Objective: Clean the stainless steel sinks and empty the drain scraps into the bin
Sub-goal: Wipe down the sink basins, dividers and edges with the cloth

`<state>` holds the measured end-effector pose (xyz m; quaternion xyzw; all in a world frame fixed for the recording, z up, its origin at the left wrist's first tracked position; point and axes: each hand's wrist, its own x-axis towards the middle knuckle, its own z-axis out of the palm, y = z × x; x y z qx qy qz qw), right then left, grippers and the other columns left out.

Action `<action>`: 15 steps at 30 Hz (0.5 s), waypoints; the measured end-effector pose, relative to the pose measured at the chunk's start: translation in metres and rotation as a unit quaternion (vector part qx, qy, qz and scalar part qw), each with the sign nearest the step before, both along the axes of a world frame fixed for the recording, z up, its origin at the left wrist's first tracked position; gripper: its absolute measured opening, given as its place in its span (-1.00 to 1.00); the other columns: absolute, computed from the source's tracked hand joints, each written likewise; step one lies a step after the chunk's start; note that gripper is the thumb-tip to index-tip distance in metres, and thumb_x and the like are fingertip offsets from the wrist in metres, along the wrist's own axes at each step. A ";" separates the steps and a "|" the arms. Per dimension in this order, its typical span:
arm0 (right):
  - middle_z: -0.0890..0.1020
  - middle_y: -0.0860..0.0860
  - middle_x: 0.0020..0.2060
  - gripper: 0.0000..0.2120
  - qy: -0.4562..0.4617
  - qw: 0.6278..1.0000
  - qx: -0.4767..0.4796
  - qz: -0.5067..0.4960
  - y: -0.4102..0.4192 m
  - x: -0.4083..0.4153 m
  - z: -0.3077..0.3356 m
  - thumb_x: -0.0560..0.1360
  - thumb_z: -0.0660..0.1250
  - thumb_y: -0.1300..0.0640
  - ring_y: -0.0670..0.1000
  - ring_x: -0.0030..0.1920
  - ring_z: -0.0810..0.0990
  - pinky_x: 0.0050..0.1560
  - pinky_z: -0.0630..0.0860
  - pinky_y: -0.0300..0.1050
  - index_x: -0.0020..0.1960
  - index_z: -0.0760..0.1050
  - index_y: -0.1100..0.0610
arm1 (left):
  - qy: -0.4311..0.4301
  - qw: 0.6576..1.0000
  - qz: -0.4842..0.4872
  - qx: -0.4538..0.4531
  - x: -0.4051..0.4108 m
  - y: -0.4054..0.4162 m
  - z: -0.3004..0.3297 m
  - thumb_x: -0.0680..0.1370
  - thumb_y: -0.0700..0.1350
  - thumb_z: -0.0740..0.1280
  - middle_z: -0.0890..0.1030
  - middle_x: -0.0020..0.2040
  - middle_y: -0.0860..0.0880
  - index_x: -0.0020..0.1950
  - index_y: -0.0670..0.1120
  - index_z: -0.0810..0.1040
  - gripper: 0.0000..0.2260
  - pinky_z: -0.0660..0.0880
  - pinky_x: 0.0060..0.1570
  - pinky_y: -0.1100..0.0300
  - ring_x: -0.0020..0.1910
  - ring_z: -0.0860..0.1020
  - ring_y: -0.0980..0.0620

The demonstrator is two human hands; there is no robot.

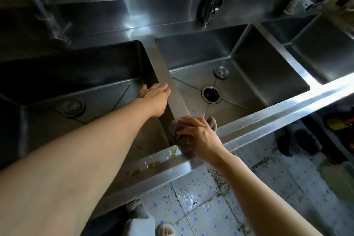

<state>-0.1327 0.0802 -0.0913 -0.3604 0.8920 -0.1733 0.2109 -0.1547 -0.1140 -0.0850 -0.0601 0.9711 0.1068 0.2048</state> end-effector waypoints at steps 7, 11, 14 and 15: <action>0.63 0.00 0.07 -0.71 -0.028 0.998 0.031 -0.049 0.025 0.025 0.022 0.55 0.22 0.17 0.06 0.07 0.56 0.19 0.43 0.02 0.16 0.58 -0.09 | 0.003 0.997 0.064 0.032 0.086 0.008 0.022 0.57 -0.27 0.11 0.00 0.58 0.04 0.56 -0.01 0.07 -0.43 -0.09 0.48 -0.06 0.55 -0.05 0.06; 0.59 0.14 0.09 -0.71 -0.078 0.984 -0.081 -0.140 0.027 0.042 0.030 0.57 0.20 0.16 0.11 0.06 0.58 0.11 0.55 0.07 0.27 0.50 0.06 | -0.013 0.993 0.118 0.016 0.143 -0.005 0.037 0.62 -0.10 0.16 0.03 0.57 0.05 0.55 -0.01 0.09 -0.49 -0.06 0.48 -0.10 0.54 -0.03 0.06; 0.19 0.08 0.45 -0.39 -0.053 0.997 0.056 -0.030 0.030 0.055 0.026 0.51 0.29 0.08 0.19 0.43 0.14 0.40 0.19 0.11 0.50 0.16 -0.09 | -0.027 0.987 0.161 0.007 0.185 -0.011 0.044 0.62 -0.01 0.18 0.07 0.56 0.05 0.55 0.01 0.09 -0.47 -0.03 0.49 -0.10 0.54 0.00 0.04; 0.06 0.06 0.50 -0.32 -0.022 0.996 0.085 0.006 0.031 0.058 0.027 0.49 0.32 0.05 0.20 0.46 0.02 0.43 0.13 0.12 0.51 0.10 -0.14 | -0.034 0.985 0.172 0.005 0.198 -0.013 0.044 0.61 0.01 0.19 0.07 0.56 0.05 0.55 0.02 0.09 -0.46 -0.02 0.48 -0.09 0.54 0.01 0.04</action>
